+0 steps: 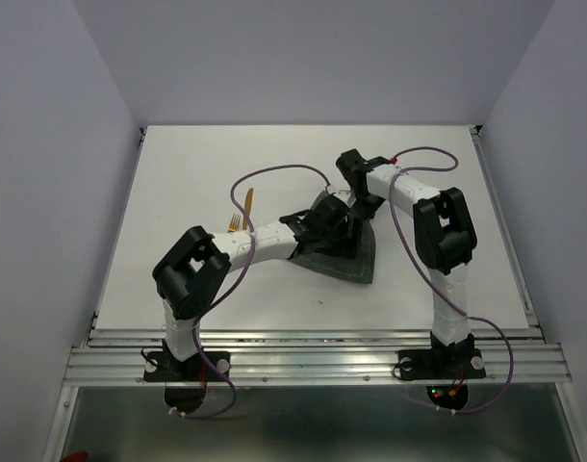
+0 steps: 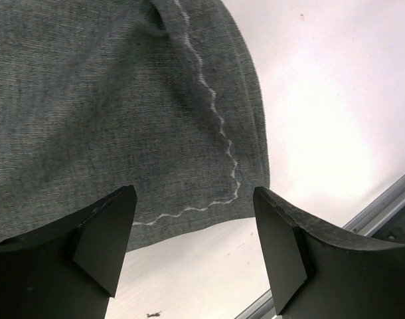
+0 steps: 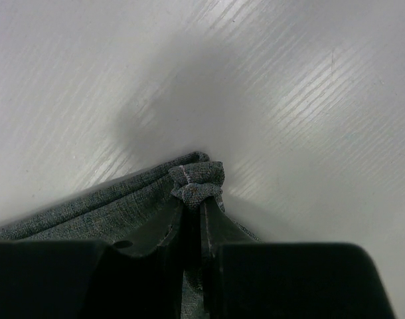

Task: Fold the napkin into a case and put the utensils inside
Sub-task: Fold the lower triangle-folded napkin at the center of the board.

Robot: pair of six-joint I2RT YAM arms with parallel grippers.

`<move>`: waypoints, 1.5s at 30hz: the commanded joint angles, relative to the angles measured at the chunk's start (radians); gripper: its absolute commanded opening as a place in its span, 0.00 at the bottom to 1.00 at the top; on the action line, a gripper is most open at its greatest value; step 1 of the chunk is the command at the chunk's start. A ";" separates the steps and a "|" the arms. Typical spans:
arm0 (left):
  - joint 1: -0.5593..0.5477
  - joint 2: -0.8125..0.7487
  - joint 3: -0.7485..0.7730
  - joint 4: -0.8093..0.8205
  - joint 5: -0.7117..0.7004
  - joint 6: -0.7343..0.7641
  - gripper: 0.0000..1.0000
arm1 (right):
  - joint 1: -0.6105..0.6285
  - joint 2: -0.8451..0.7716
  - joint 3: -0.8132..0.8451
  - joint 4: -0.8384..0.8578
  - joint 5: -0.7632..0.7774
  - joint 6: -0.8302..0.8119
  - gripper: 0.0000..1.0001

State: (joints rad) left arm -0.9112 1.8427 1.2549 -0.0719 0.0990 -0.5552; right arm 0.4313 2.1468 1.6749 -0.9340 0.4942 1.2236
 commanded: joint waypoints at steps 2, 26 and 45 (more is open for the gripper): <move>-0.069 -0.033 -0.015 0.064 -0.162 -0.002 0.83 | -0.022 0.064 -0.073 -0.077 -0.149 -0.012 0.01; -0.183 0.157 0.207 -0.045 -0.284 0.143 0.85 | -0.124 -0.025 -0.261 -0.028 -0.275 0.109 0.01; -0.178 0.306 0.385 -0.178 -0.390 0.138 0.27 | -0.134 -0.019 -0.276 -0.015 -0.263 0.091 0.01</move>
State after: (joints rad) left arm -1.0916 2.1651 1.6005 -0.2371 -0.2428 -0.4335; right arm 0.2939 2.0232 1.4883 -0.8211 0.2310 1.3354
